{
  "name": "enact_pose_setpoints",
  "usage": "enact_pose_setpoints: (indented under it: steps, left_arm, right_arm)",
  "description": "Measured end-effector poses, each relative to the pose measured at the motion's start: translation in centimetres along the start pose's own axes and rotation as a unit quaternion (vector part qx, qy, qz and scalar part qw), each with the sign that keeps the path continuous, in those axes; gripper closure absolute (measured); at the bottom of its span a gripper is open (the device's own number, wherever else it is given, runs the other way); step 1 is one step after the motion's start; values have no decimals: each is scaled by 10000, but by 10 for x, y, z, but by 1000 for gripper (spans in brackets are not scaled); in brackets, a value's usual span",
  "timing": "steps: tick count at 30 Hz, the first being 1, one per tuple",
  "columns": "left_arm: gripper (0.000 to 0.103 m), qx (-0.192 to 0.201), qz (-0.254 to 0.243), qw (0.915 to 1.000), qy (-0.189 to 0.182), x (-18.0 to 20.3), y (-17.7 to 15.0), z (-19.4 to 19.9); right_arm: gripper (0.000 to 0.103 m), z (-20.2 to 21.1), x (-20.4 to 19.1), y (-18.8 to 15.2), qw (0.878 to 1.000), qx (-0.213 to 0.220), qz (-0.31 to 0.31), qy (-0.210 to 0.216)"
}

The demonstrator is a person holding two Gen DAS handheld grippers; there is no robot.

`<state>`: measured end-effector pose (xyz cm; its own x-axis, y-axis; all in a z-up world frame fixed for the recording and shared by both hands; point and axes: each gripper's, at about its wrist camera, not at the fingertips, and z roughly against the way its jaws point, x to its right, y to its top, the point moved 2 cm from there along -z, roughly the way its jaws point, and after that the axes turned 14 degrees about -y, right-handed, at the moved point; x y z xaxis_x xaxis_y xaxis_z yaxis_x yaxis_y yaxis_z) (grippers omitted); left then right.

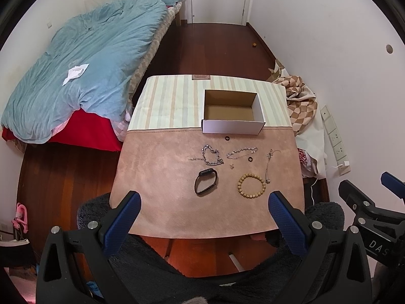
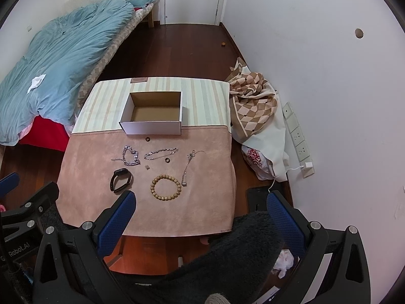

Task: Organize jewelry

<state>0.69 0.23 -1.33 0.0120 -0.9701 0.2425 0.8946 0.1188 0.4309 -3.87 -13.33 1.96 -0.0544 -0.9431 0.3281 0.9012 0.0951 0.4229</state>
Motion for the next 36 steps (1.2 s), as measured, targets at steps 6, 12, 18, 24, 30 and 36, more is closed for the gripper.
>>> enact_pose_setpoints:
  steps: [6, 12, 18, 24, 30, 36]
  left_arm:
    - [0, 10, -8, 10000, -4, 0, 0, 0]
    - [0, 52, -6, 10000, -9, -2, 0, 3]
    - [0, 68, -5, 10000, -14, -2, 0, 4]
    - [0, 62, -15, 10000, -13, -2, 0, 5]
    - [0, 75, -8, 10000, -8, -1, 0, 5]
    - [0, 82, -33, 10000, -12, 2, 1, 7]
  right_arm:
    - [0, 1, 5, 2, 10000, 15, -23, -18]
    - [0, 2, 7, 3, 10000, 19, -29, -21]
    - [0, 4, 7, 4, 10000, 32, -38, -27]
    - [0, 6, 8, 4, 10000, 53, -50, -31]
    - [0, 8, 9, 3, 9999, 83, -64, -32]
    - [0, 9, 10, 4, 9999, 97, -81, -45]
